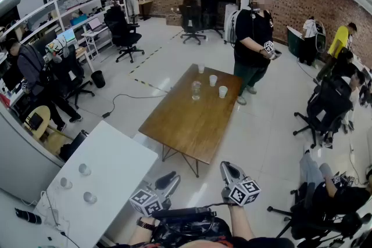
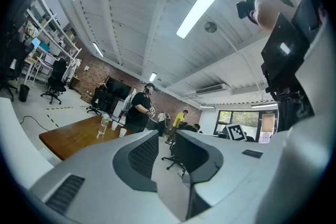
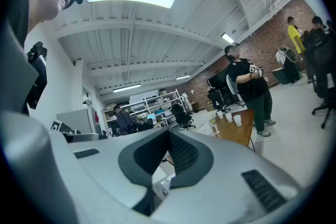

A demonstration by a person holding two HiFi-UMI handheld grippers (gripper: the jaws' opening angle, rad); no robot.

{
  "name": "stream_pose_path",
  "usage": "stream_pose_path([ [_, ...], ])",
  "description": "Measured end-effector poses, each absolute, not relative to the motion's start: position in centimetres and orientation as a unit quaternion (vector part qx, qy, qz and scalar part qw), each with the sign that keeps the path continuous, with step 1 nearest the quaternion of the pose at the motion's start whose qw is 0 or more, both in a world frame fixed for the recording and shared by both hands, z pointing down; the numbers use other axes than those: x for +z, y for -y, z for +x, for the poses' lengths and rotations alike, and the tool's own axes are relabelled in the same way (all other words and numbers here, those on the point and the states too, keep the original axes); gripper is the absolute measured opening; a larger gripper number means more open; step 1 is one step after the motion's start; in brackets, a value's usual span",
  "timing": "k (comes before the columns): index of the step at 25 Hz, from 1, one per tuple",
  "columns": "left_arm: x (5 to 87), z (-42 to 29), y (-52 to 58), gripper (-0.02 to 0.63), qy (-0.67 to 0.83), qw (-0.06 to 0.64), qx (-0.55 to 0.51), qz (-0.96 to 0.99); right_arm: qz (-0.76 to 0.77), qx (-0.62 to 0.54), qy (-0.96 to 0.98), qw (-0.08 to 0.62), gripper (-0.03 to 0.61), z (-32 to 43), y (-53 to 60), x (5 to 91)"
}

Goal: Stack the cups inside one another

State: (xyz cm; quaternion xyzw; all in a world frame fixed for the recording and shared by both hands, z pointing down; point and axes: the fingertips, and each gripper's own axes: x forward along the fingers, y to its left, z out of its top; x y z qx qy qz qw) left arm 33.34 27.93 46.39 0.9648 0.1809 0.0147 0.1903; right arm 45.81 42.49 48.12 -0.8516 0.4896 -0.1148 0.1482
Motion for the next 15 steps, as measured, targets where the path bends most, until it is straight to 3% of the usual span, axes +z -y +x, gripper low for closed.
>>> stream_pose_path([
  [15,47.1,31.6,-28.2,0.106,-0.166,0.187,0.028,0.968,-0.843,-0.111,-0.505,0.147,0.005,44.5,-42.2,47.7],
])
